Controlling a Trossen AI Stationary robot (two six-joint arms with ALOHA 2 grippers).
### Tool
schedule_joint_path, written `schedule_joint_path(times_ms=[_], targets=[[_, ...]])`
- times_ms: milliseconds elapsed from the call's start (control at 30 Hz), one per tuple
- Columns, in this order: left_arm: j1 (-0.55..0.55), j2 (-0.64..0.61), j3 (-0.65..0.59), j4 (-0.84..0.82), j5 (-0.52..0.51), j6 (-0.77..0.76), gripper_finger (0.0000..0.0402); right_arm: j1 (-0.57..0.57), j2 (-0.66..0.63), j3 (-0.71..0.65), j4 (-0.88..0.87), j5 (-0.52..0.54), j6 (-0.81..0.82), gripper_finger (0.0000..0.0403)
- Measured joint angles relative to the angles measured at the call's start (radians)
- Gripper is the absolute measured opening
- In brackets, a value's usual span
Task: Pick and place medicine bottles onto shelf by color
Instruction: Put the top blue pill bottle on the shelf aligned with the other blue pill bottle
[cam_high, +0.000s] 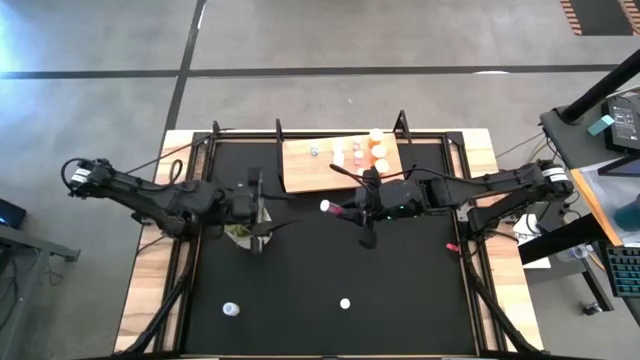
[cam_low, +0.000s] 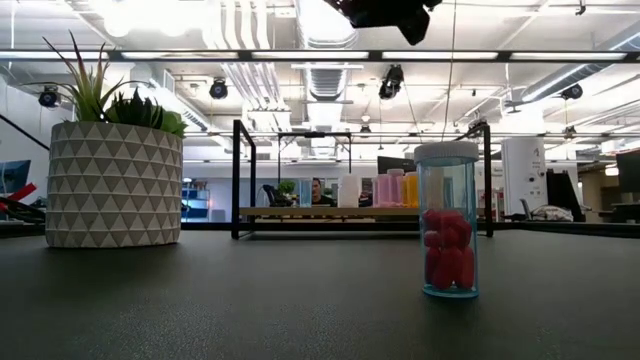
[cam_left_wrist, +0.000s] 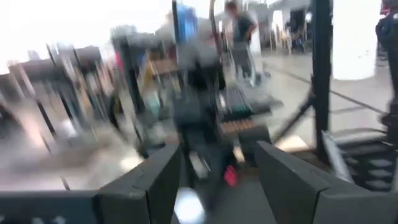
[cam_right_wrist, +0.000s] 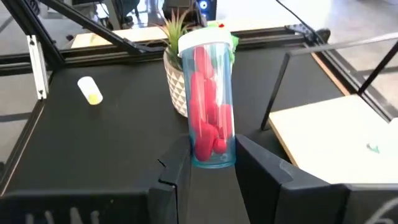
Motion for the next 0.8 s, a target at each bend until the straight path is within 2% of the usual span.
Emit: schedule_joint_path(times_ms=[100,267,633,800], targets=[[0.000,0.004,0.000,0.130,0.000,0.138,0.0190,0.000,0.001,0.000,0.010,0.000,-0.016,0.0100],[0.000,0.019,0.000,0.271,-0.006,0.116,0.0190,0.000,0.001,0.000,0.012,0.000,-0.027,0.0100],[0.001,0.047,0.008,0.261,-0.053,0.112,0.0190,0.000,0.000,0.026,0.019,0.000,-0.112,0.0100],[0.001,0.046,0.006,0.246,-0.096,0.094,0.0190,-0.013,0.000,0.075,-0.043,0.000,-0.188,0.0100]])
